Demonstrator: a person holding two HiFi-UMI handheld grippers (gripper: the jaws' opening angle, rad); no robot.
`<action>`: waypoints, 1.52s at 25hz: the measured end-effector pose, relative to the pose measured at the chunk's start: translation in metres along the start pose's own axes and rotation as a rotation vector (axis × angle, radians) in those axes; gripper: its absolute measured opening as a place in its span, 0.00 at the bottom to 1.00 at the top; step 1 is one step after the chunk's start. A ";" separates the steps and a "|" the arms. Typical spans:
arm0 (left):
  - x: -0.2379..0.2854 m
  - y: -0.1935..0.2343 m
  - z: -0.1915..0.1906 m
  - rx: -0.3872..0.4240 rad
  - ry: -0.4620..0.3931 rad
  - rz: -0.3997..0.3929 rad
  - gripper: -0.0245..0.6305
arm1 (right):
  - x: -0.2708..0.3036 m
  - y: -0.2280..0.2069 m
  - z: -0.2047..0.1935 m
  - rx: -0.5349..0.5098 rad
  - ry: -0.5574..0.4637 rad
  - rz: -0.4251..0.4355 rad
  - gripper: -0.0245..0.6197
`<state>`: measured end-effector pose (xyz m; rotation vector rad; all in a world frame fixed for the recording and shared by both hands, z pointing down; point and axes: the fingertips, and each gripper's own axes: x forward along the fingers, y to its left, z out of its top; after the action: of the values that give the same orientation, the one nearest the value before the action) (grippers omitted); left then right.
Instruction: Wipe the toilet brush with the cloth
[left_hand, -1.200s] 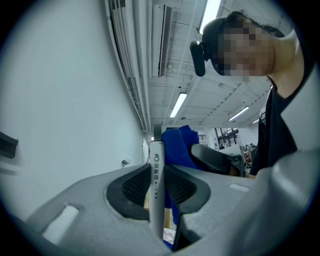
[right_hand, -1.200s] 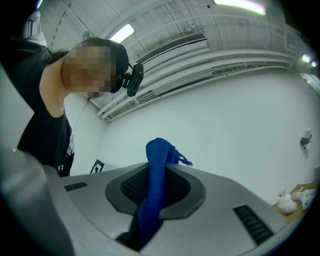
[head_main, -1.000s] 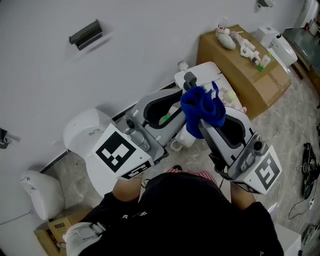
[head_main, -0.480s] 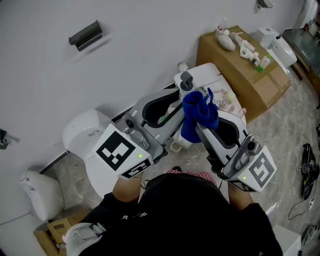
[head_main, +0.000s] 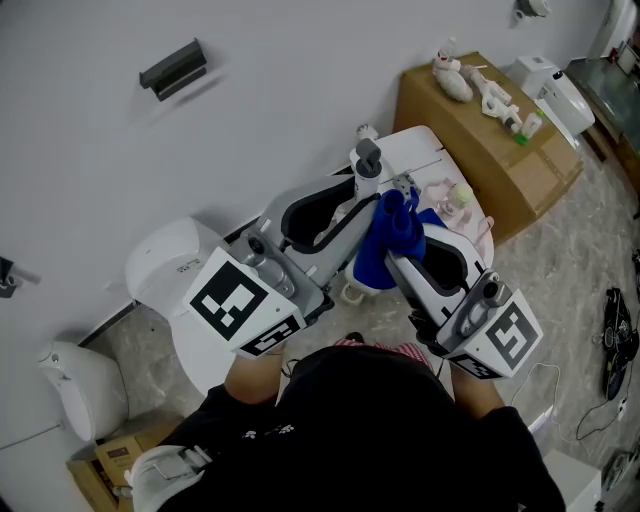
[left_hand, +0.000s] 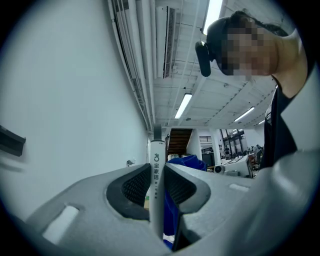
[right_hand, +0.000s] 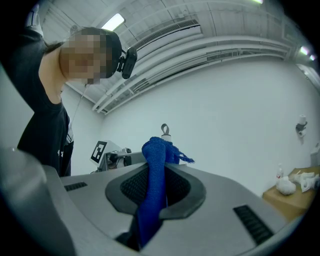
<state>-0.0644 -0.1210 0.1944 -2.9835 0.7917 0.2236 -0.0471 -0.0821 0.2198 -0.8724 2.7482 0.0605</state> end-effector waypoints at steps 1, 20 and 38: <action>0.000 0.001 0.000 -0.001 0.000 0.002 0.18 | 0.001 -0.001 -0.003 -0.002 0.006 -0.001 0.14; -0.009 -0.007 0.005 0.009 -0.013 -0.012 0.18 | 0.006 0.007 -0.031 0.037 0.068 0.010 0.14; -0.007 -0.007 0.007 0.032 -0.002 0.020 0.18 | 0.004 0.005 -0.048 0.083 0.099 0.035 0.14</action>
<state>-0.0681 -0.1113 0.1887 -2.9464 0.8180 0.2122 -0.0641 -0.0864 0.2646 -0.8270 2.8351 -0.0926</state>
